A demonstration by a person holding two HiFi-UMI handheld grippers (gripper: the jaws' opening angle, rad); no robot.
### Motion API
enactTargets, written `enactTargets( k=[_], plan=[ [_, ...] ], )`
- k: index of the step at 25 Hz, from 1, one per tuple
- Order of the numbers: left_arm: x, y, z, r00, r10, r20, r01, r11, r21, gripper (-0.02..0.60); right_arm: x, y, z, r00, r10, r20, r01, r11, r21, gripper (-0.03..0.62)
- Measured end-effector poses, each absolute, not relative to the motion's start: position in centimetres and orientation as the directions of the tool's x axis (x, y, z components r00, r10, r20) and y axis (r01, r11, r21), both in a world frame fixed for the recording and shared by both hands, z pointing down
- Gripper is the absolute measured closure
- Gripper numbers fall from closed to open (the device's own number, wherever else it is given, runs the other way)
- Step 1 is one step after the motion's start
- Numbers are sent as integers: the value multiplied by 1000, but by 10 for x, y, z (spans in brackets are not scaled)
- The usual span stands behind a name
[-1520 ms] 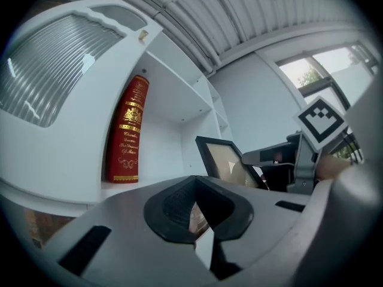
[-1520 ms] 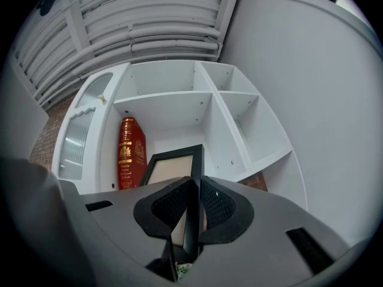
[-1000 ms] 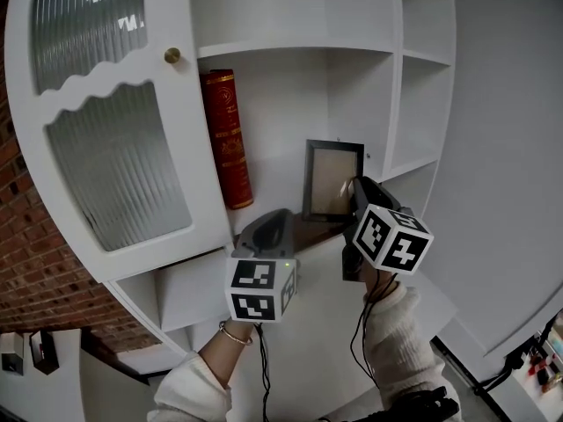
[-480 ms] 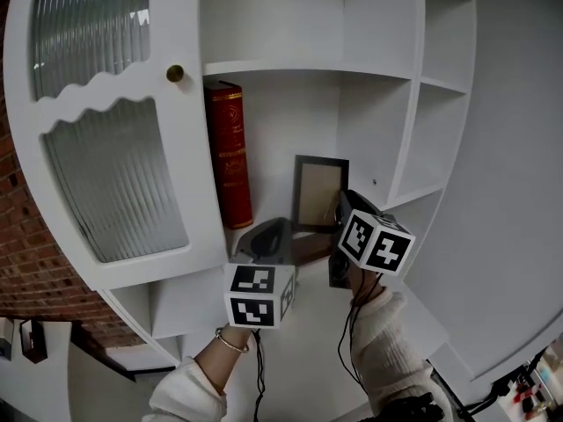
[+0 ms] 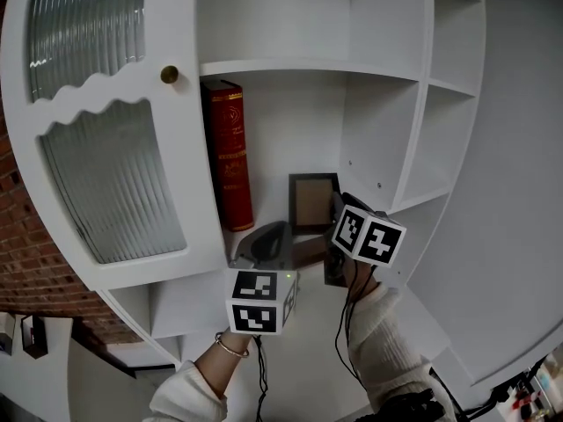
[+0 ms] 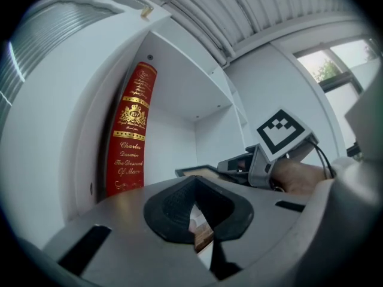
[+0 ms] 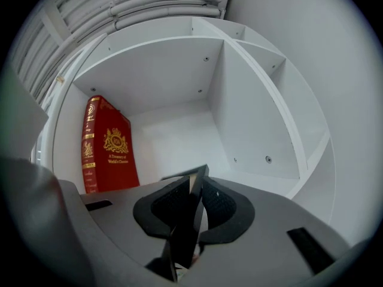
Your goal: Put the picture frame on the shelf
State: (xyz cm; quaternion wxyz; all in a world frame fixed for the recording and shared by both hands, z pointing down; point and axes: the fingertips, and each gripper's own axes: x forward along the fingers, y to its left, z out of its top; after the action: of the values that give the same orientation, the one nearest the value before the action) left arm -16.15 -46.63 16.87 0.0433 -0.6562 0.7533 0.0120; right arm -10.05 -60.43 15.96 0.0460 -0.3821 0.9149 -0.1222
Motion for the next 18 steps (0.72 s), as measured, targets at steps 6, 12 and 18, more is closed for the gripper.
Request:
enactTargets(
  k=[6, 12, 18],
  plan=[
    [-160, -465, 173, -140, -987, -76, -988, 144, -59, 577, -99, -606, 159, -696, -718, -24, -687, 674, -271, 522],
    [-158, -464, 177, -141, -987, -75, -988, 145, -52, 577, -88, -605, 155, -683, -729, -51, -690, 666, -283, 522],
    [-150, -464, 179, -143, -986, -84, -988, 147, -39, 577, -63, -603, 155, -656, -752, -68, -712, 646, -274, 522]
  ],
)
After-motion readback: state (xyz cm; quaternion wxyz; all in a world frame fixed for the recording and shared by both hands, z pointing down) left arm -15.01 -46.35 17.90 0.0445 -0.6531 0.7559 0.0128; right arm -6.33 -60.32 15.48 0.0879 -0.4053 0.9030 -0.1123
